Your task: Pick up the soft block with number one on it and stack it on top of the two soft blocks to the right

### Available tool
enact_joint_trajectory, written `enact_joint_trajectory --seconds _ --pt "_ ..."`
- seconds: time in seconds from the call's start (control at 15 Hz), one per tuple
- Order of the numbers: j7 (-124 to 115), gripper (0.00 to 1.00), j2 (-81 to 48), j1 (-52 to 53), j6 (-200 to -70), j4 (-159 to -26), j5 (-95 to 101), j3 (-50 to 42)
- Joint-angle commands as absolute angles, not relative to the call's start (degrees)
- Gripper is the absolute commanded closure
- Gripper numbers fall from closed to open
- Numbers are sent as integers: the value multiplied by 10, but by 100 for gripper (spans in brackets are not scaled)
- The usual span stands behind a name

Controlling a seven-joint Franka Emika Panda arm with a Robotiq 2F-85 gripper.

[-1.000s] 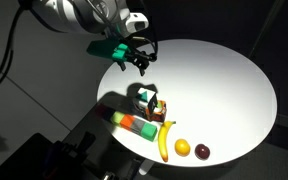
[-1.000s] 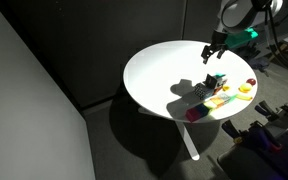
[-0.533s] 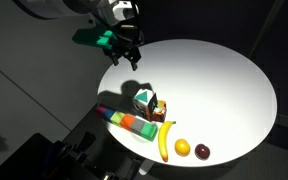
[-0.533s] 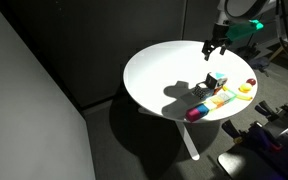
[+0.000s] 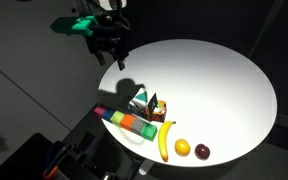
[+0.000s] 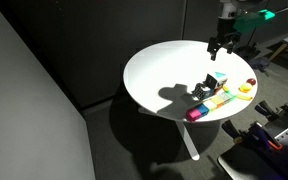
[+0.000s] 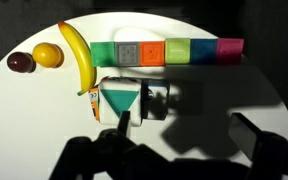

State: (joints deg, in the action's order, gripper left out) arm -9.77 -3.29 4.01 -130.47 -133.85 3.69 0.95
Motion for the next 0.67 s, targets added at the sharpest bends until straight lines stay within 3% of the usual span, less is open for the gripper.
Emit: enact_joint_trajectory --seconds 0.0,0.6 --pt "-71 0 2 37 -1255 -1348 11 20" --pt "-7 0 35 36 -1258 -1368 -12 24"
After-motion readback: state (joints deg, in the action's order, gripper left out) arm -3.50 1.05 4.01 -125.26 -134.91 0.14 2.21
